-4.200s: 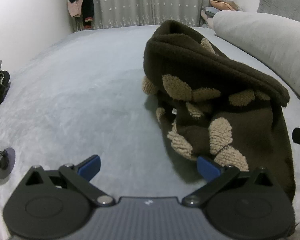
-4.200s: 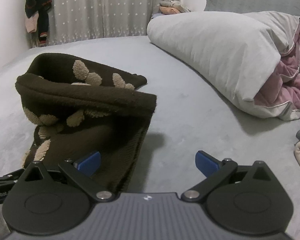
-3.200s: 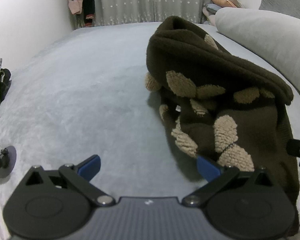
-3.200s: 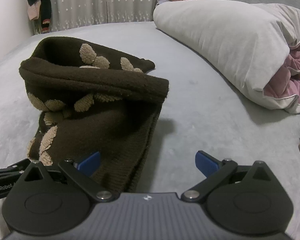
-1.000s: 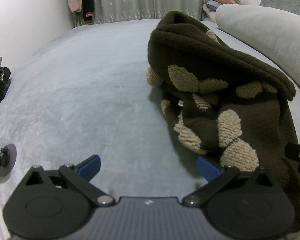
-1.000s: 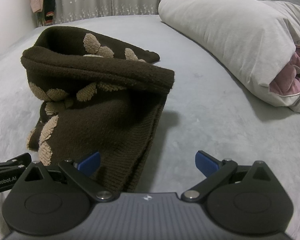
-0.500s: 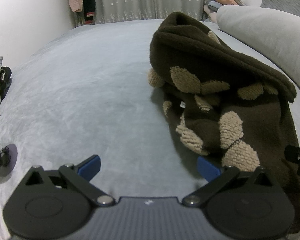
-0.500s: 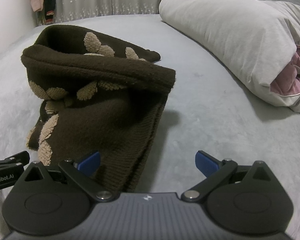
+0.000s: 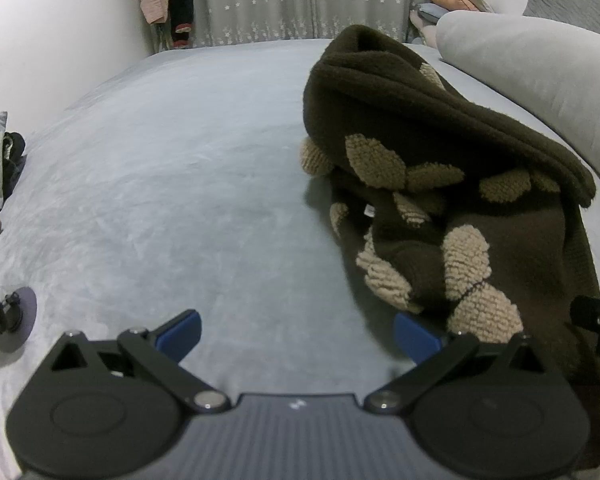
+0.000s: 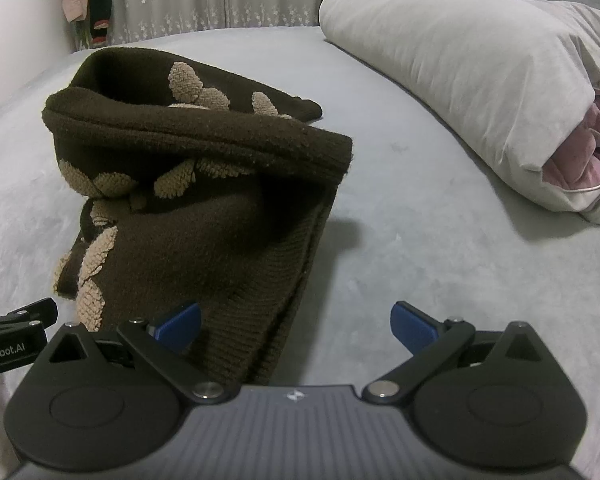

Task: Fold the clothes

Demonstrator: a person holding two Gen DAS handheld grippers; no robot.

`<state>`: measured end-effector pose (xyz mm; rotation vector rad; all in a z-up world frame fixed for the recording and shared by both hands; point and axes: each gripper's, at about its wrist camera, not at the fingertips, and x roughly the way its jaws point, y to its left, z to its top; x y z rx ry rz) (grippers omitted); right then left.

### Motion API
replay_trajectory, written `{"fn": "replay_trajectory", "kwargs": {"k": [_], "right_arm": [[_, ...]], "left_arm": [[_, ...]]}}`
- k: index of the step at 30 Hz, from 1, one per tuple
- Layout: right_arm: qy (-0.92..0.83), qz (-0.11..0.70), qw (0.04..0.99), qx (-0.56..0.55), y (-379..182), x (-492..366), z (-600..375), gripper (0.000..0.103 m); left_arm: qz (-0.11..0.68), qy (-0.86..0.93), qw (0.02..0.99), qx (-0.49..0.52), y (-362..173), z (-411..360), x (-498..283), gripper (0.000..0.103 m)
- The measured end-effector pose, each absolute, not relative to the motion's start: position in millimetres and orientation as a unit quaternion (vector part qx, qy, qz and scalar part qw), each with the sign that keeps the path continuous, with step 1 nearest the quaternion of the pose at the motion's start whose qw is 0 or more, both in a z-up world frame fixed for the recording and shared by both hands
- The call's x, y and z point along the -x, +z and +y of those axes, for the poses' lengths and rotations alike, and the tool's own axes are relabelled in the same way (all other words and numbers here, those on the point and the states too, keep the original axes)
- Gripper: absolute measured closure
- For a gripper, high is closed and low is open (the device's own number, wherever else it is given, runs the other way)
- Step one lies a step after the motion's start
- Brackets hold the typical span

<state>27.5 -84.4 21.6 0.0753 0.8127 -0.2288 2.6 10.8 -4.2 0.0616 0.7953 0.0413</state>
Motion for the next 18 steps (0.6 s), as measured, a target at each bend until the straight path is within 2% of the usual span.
{"fn": "replay_trajectory", "kwargs": {"k": [18], "right_arm": [[-0.092, 0.399, 0.911, -0.038, 18.0, -32.7, -80.3, 0.000]], "left_arm": [[0.395, 0.027, 0.918, -0.025, -4.6, 13.2, -9.3, 0.000]]}}
